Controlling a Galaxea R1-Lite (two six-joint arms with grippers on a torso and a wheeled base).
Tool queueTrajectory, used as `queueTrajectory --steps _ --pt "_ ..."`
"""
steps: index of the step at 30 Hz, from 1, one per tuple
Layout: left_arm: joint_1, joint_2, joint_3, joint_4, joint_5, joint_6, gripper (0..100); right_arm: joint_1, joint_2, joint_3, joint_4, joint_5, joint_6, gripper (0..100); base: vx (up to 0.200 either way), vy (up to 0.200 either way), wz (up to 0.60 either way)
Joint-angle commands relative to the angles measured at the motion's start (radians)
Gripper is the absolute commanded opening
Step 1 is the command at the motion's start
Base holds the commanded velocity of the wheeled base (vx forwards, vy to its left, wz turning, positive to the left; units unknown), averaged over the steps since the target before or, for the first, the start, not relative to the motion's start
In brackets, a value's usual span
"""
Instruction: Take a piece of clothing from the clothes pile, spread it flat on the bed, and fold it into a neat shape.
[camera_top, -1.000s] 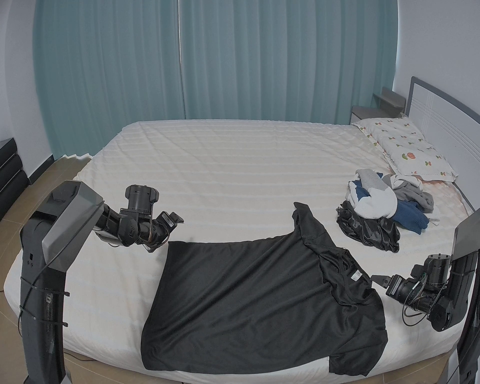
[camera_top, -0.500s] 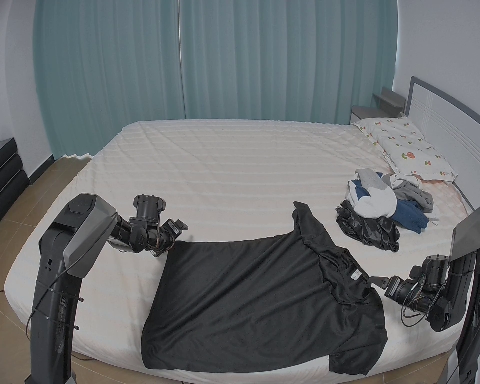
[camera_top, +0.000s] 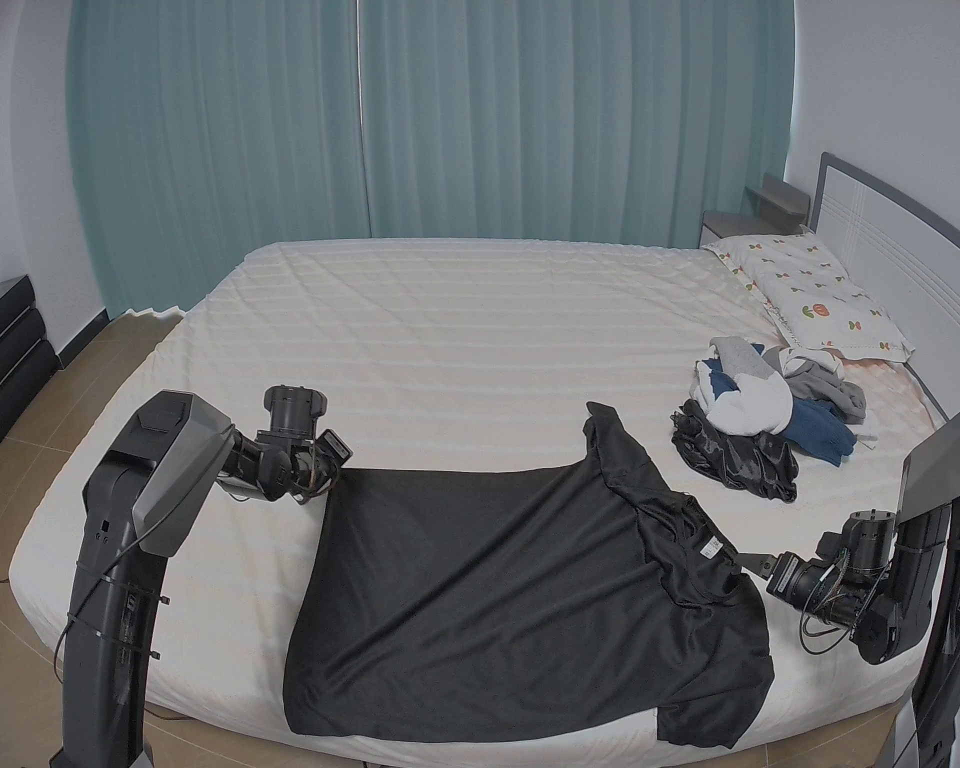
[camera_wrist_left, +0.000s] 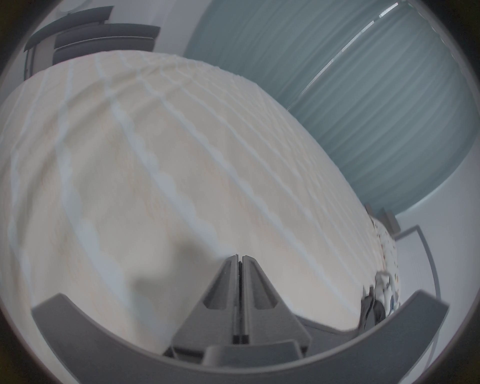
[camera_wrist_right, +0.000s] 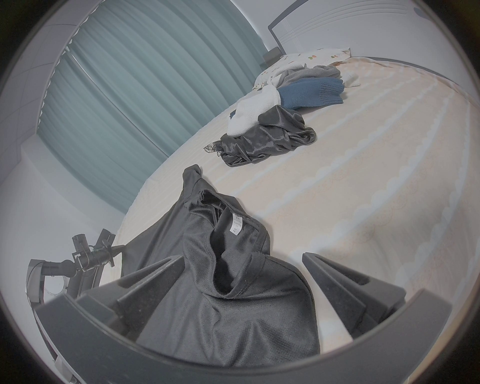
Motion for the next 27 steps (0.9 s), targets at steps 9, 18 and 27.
queueTrajectory --steps 9,18,27 --pt "0.059 0.071 -0.140 0.002 0.012 -0.014 0 -0.003 0.003 -0.003 -0.009 0.000 0.002 100 0.000 0.000 0.00" --pt "0.065 0.088 -0.179 0.005 0.012 -0.015 0 -0.005 0.001 -0.012 -0.009 -0.001 0.004 100 0.000 0.000 0.00" --pt "0.065 0.047 -0.113 0.026 0.012 -0.029 100 0.000 0.000 -0.010 -0.009 -0.001 0.025 100 0.000 0.000 0.00"
